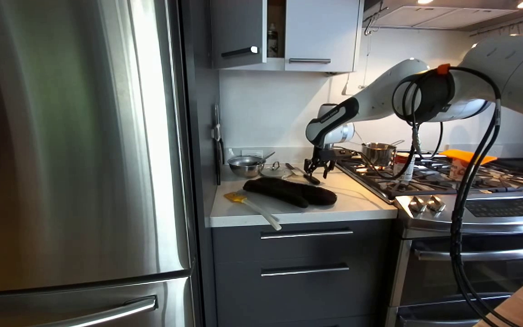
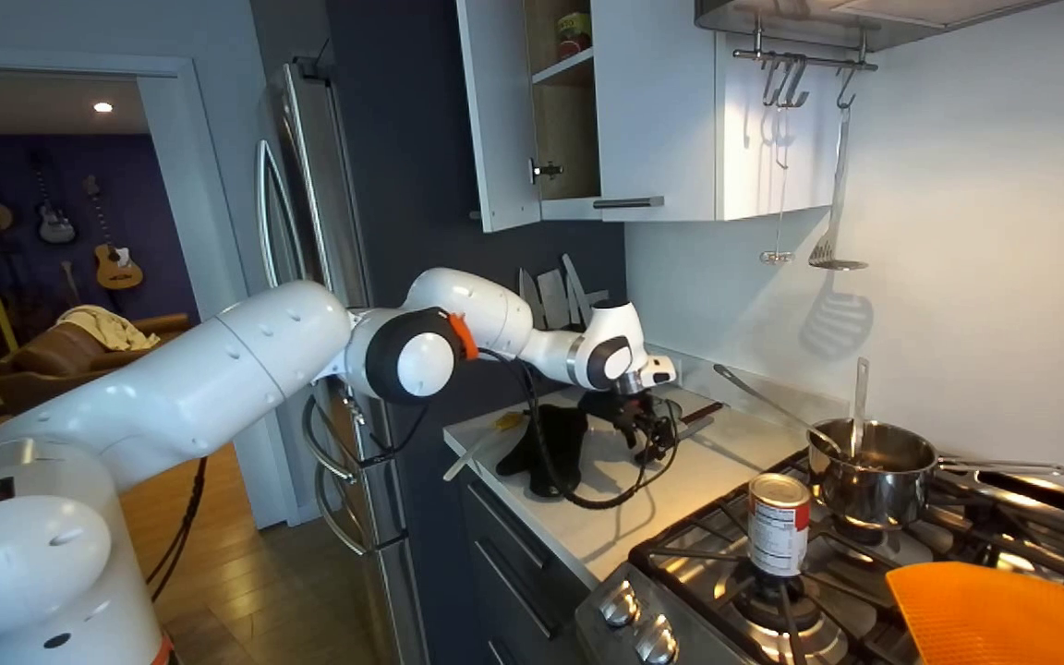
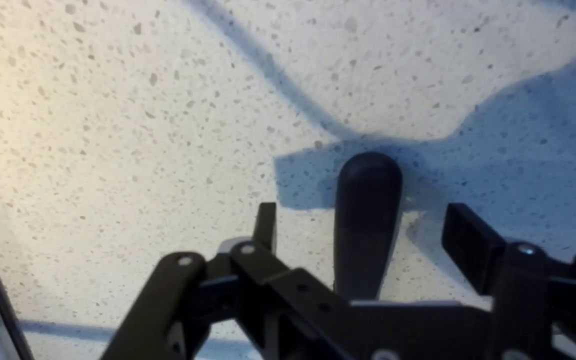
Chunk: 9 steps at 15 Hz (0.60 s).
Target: Move the straight spatula to the front right side of the counter
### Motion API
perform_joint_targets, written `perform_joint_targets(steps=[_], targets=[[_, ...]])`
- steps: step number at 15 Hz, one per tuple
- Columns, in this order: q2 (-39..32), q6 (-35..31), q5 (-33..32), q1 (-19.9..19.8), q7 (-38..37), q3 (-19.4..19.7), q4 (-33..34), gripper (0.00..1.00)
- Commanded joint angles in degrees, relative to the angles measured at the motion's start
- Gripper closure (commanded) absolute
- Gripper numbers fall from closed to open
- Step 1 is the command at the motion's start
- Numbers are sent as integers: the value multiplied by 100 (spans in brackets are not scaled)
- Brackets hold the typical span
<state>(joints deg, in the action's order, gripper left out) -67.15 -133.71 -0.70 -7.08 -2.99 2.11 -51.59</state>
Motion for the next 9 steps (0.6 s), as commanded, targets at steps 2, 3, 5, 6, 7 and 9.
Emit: perform_joint_targets(steps=[2,3,5,6,7,9], targets=[[-506,362,81,-57,187,-39,812,58],[-560,390,65,-51,187,-22,900,65],[-661,452,60,-58,215,-19,1064,81],[-705,502,60,-63,220,-17,1141,89],[-746,554,66,-72,232,-25,1214,91],[-765,753,101,-89,238,-60,1306,91]])
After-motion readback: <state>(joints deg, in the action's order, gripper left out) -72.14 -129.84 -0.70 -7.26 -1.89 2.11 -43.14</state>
